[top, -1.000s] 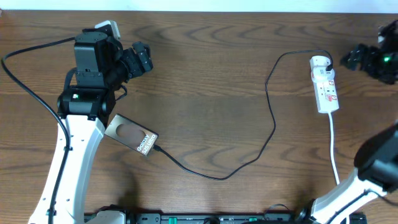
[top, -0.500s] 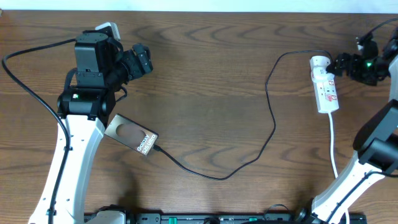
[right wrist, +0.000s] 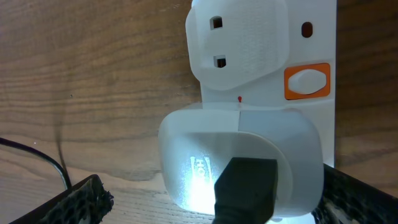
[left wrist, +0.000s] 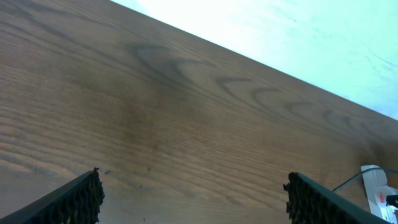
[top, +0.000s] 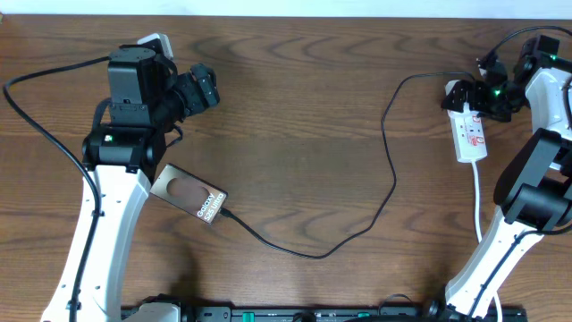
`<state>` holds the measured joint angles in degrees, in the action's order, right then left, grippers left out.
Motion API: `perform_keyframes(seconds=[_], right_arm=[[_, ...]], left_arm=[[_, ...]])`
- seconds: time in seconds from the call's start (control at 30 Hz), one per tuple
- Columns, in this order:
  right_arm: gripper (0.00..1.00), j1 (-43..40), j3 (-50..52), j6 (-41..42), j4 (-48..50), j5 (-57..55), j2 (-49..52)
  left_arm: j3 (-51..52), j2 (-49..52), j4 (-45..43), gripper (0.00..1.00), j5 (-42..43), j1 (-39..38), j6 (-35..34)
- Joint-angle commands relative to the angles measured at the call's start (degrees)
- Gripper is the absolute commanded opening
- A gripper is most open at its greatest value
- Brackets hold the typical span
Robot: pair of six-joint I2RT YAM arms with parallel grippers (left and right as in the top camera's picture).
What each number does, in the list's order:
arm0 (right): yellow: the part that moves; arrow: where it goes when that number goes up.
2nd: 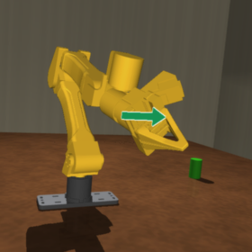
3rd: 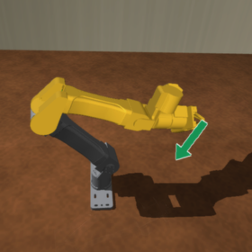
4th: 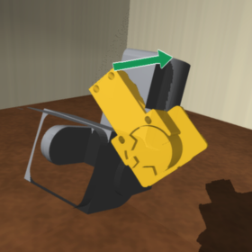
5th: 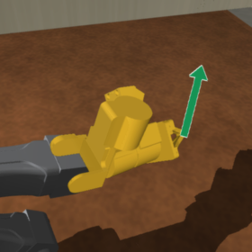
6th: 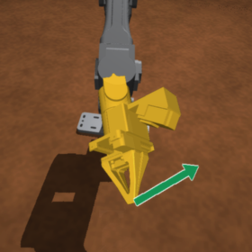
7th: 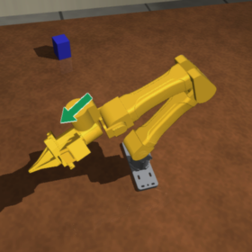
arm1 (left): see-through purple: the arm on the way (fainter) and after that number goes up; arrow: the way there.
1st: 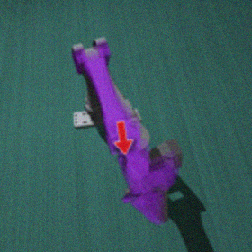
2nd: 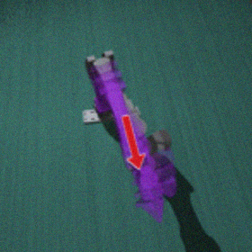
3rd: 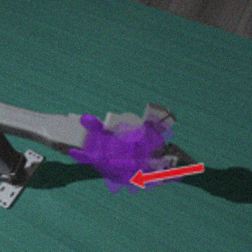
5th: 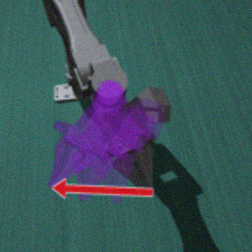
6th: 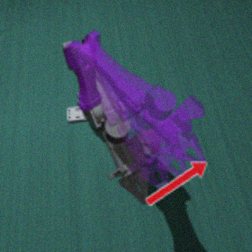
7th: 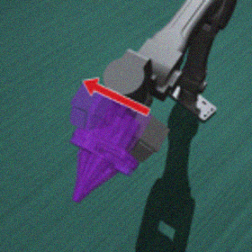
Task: Plug charger to phone and switch on socket
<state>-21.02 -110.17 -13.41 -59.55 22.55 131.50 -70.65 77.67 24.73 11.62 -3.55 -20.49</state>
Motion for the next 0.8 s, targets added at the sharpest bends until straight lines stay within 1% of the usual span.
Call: perform_keyframes(seconds=[0.0,0.5,0.77], right_arm=[[0.99,0.7,0.0,1.9,-0.2,1.2,0.6],[0.99,0.9,0.2,5.3,-0.9,1.0,0.6],[0.99,0.9,0.4,5.7,-1.2,1.0,0.8]], left_arm=[[-0.5,-0.2,0.2,0.91,-1.0,-0.1,1.4],[-0.5,-0.2,1.0,0.91,-1.0,-0.1,1.4],[-0.5,-0.2,1.4,0.91,-1.0,-0.1,1.4]])
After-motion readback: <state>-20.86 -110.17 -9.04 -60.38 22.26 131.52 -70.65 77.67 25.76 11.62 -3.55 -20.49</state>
